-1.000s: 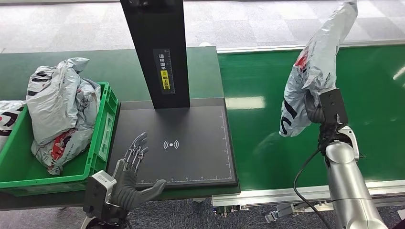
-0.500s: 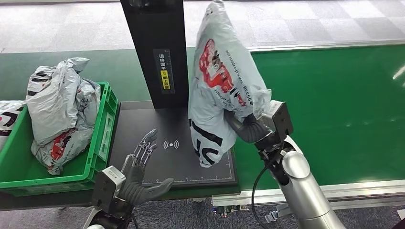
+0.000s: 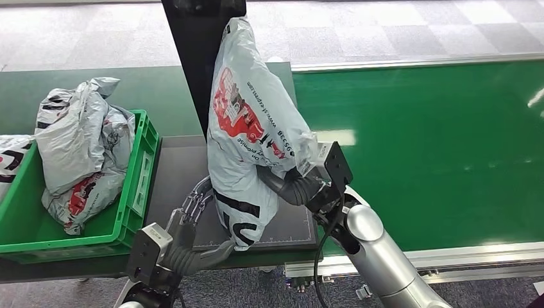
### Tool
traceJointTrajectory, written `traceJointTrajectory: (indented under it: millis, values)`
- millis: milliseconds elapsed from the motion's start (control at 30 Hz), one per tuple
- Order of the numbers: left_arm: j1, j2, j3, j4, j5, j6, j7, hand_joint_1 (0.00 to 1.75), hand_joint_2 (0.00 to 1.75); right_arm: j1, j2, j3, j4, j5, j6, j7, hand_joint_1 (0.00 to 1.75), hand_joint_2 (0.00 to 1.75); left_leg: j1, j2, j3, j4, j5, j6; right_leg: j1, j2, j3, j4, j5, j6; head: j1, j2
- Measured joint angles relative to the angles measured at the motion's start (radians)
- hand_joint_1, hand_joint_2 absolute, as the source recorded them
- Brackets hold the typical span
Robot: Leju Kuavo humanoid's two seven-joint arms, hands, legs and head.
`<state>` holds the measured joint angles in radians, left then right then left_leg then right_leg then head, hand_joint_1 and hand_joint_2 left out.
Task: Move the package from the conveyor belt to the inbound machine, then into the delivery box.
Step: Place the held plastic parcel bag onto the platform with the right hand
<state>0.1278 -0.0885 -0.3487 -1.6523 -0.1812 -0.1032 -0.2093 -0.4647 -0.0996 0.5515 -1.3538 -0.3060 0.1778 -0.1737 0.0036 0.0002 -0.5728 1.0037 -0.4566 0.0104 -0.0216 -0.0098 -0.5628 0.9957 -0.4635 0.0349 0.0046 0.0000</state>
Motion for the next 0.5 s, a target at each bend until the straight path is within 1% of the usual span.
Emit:
traceJointTrajectory:
  millis: [167,433,500]
  values:
    - [0.002,0.000,-0.004,0.000,0.000,0.006,-0.003,0.00,1.75,-0.038,0.004,0.015,0.048,-0.007,-0.007,0.000,1.75,1.75,0.000,0.000,0.000,0.000,0.000,0.000,0.000,0.000,0.000,0.000,0.000,0.000,0.000,0.000]
    - [0.003,0.001,-0.009,0.000,0.003,0.013,-0.003,0.00,1.75,-0.057,0.005,0.033,0.122,-0.012,-0.010,0.006,1.75,1.75,0.000,0.000,0.000,0.000,0.000,0.000,0.000,0.000,0.000,0.000,0.000,0.000,0.000,0.000]
    - [0.003,0.001,-0.013,0.000,0.005,0.014,-0.003,0.00,1.75,-0.061,0.007,0.038,0.143,-0.027,0.001,0.013,1.75,1.75,0.000,0.000,0.000,0.000,0.000,0.000,0.000,0.000,0.000,0.000,0.000,0.000,0.000,0.000]
